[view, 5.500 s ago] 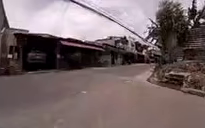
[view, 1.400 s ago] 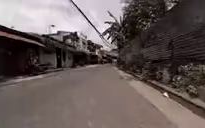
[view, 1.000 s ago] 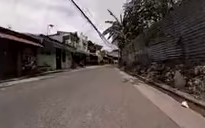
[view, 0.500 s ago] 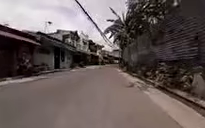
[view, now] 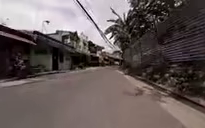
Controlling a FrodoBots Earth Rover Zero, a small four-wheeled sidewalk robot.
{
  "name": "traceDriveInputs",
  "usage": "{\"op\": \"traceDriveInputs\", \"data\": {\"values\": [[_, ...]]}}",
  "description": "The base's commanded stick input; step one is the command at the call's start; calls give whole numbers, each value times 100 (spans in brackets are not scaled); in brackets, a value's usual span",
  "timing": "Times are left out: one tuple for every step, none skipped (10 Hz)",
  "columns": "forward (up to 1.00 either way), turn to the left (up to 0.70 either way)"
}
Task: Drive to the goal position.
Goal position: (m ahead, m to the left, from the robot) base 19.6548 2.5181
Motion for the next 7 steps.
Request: {"op": "traceDriveInputs", "data": {"values": [[100, 0], [100, 0], [100, 0], [100, 0], [100, 0], [100, 0], [100, 0]]}}
